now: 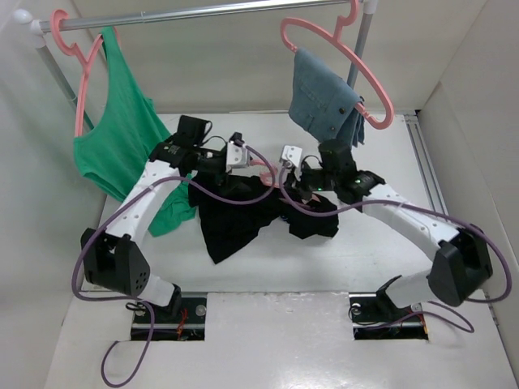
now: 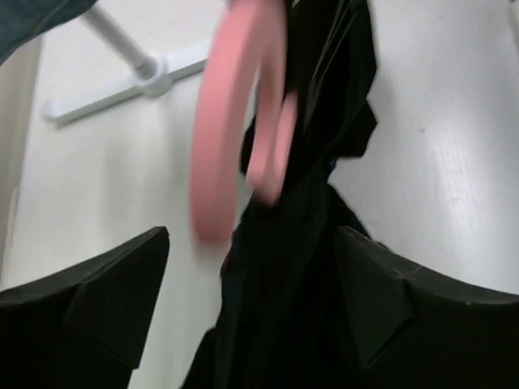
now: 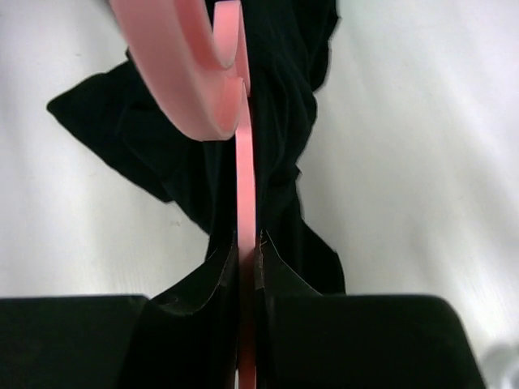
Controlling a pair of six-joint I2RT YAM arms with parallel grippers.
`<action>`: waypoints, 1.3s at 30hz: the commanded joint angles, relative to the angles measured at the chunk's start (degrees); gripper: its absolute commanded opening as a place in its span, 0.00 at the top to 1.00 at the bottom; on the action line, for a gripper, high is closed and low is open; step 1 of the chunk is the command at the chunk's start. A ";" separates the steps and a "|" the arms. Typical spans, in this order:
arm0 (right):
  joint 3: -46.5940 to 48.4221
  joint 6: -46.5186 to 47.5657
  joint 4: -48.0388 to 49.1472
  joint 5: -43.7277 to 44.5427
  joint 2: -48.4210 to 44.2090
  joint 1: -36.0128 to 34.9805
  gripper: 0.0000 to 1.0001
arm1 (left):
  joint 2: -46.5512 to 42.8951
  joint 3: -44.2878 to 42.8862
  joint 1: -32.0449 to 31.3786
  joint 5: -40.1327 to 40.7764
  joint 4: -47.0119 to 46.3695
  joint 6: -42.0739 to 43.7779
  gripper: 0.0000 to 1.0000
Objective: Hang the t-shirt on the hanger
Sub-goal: Place tshirt on hanger
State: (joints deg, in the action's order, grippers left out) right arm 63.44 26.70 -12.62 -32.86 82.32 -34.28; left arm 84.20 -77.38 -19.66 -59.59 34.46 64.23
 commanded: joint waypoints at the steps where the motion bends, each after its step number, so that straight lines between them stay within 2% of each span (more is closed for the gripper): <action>1: -2.17 -0.59 2.08 -1.94 -7.43 3.60 1.00 | -3.52 0.74 5.50 0.09 0.26 0.54 0.16; 3: -2.70 0.28 -0.37 -3.69 -9.28 5.09 1.00 | -3.52 3.01 7.61 3.24 0.44 2.83 0.11; 6: -2.00 2.56 -3.36 -5.54 -11.30 5.63 1.00 | -3.52 5.48 8.23 8.86 -2.46 2.83 0.11; 12: 2.04 4.68 -10.93 -7.38 -13.76 8.53 1.00 | -1.24 8.03 10.34 13.87 -6.14 1.17 0.17; 14: 3.26 4.68 -12.41 -8.18 -15.51 10.63 1.00 | -0.71 8.73 10.95 15.99 -8.26 -0.94 0.25; 15: 3.27 5.20 -13.04 -8.18 -16.05 11.34 1.00 | -0.71 8.74 10.96 16.78 -8.88 -1.55 0.38; 18: 4.93 5.21 -15.93 -8.71 -17.72 14.24 1.00 | -0.09 8.74 12.28 17.93 -8.88 -2.09 0.59; 19: 5.46 5.21 -16.55 -8.71 -18.68 15.03 1.00 | -0.09 8.74 12.97 17.93 -8.27 -2.09 0.79; 20: 5.47 5.21 -17.08 -8.71 -18.69 15.82 1.00 | 0.52 8.74 12.98 17.93 -7.74 -1.39 0.92; 21: 5.47 5.21 -18.13 -8.71 -19.56 17.39 1.00 | 0.52 8.74 13.50 17.93 -7.74 -1.38 1.00; 25: 6.60 5.21 -19.19 -10.38 -20.89 20.13 1.00 | 1.14 8.74 15.00 16.71 -7.74 -3.22 1.00; 29: 7.66 5.21 -19.19 -12.05 -21.42 20.13 1.00 | 1.67 6.99 15.00 12.15 -6.96 -4.54 1.00; 30: 7.66 5.21 -19.19 -12.57 -21.42 20.13 1.00 | 1.67 6.46 15.00 8.91 -6.95 -5.33 0.94; 31: 7.66 5.21 -19.19 -12.58 -20.81 20.13 1.00 | 1.67 5.33 15.00 6.97 -6.95 -7.52 0.50; 35: 8.19 5.73 -19.19 -14.07 -20.80 20.13 1.00 | 3.24 6.02 15.00 -1.39 -14.75 -15.34 0.01; 36: 8.19 5.73 -19.19 -14.68 -20.80 20.13 1.00 | 3.77 6.89 14.39 -2.27 -16.77 -19.27 0.00; 39: 8.72 6.26 -19.72 -15.38 -20.80 20.13 1.00 | 5.71 6.90 12.20 -3.60 -22.40 -22.38 0.00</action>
State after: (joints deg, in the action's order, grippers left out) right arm 68.12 31.70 -34.54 -44.07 62.39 -14.31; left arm 88.60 -69.25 -5.61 -57.12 18.87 48.86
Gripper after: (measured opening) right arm 0.123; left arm 0.993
